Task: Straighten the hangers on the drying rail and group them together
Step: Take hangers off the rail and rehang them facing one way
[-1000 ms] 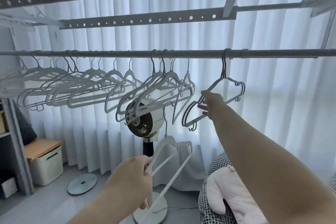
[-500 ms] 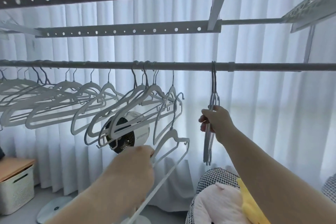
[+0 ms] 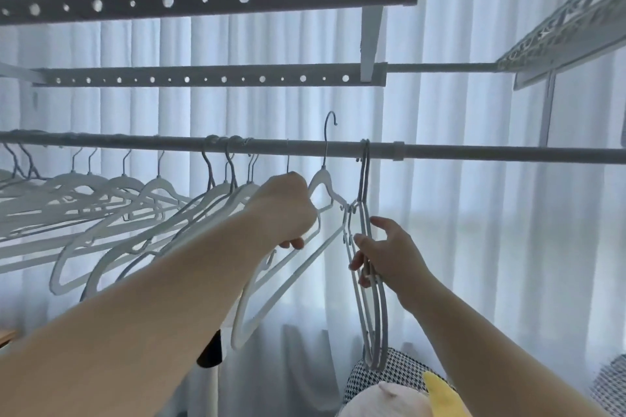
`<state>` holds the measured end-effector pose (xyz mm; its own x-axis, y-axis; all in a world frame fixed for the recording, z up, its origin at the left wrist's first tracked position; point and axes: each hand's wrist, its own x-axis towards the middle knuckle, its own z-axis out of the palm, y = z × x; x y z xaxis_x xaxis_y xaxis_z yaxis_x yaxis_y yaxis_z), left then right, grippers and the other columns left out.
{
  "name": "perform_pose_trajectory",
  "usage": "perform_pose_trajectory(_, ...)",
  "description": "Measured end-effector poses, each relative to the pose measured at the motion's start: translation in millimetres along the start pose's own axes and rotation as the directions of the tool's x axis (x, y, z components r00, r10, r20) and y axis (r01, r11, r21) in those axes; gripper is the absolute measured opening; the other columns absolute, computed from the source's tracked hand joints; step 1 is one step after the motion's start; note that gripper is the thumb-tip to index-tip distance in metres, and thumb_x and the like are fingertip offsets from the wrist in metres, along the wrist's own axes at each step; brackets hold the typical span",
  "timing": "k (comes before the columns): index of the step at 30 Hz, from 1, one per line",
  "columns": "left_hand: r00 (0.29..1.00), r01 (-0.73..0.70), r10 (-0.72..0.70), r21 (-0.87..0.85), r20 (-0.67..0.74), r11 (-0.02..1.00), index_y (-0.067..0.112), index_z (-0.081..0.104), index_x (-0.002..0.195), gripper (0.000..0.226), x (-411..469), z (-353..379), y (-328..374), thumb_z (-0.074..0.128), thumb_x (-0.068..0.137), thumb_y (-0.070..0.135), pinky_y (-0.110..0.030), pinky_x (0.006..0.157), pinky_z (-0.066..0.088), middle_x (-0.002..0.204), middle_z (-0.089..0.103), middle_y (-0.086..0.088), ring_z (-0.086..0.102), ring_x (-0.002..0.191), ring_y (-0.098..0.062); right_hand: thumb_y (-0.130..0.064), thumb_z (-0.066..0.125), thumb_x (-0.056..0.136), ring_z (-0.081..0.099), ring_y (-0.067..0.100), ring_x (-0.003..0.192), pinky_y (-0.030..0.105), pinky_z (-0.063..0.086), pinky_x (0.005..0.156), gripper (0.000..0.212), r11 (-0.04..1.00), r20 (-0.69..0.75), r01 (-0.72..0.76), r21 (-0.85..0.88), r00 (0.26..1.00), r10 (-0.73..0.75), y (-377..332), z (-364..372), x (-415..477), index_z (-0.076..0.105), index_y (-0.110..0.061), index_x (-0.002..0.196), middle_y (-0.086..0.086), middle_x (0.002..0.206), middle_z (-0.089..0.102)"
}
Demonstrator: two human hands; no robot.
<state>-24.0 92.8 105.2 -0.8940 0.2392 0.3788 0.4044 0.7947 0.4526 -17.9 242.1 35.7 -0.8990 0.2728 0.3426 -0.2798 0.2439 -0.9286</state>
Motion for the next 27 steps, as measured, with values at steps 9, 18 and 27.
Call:
perform_pose_trajectory(9, 0.997, 0.083, -0.083, 0.05, -0.001, 0.995, 0.004, 0.047, 0.064, 0.025, 32.5, 19.4, 11.6, 0.037, 0.087, 0.004, -0.018, 0.038, 0.037, 0.02, 0.047, 0.001, 0.041, 0.016, -0.008, -0.01, 0.039, 0.092, 0.043, 0.008, 0.024, 0.014, 0.039, 0.032, 0.041, 1.0, 0.009, 0.026, -0.013, 1.0, -0.026, 5.8, -10.0, 7.5, 0.033, -0.013, 0.133, -0.002, 0.039, 0.058)
perform_pose_trajectory(18, 0.996, 0.089, -0.09, 0.052, 0.025, 0.995, 0.003, 0.044, 0.064, 0.023, 36.5, 39.7, 11.7, 0.03, 0.08, -0.005, -0.016, 0.035, 0.036, 0.018, 0.044, 0.001, 0.041, 0.016, -0.007, -0.009, 0.042, 0.091, 0.044, 0.009, 0.028, 0.018, 0.044, 0.036, 0.038, 0.995, 0.038, 0.062, -0.077, 0.997, -0.059, 8.5, -14.0, 9.6, 0.036, -0.011, 0.129, 0.004, 0.05, 0.059)
perform_pose_trajectory(27, 0.986, -0.032, 0.054, 0.14, -0.157, 0.99, 0.017, 0.063, 0.1, 0.031, 21.7, 30.8, 2.6, 0.043, 0.089, 0.037, -0.03, 0.077, 0.041, 0.1, 0.067, -0.004, 0.054, 0.092, -0.023, -0.011, 0.048, 0.088, 0.046, 0.009, 0.034, 0.022, 0.043, 0.041, 0.037, 0.982, 0.03, 0.098, -0.165, 0.995, -0.094, 12.3, -20.0, 13.4, 0.041, -0.015, 0.124, 0.003, 0.061, 0.06)
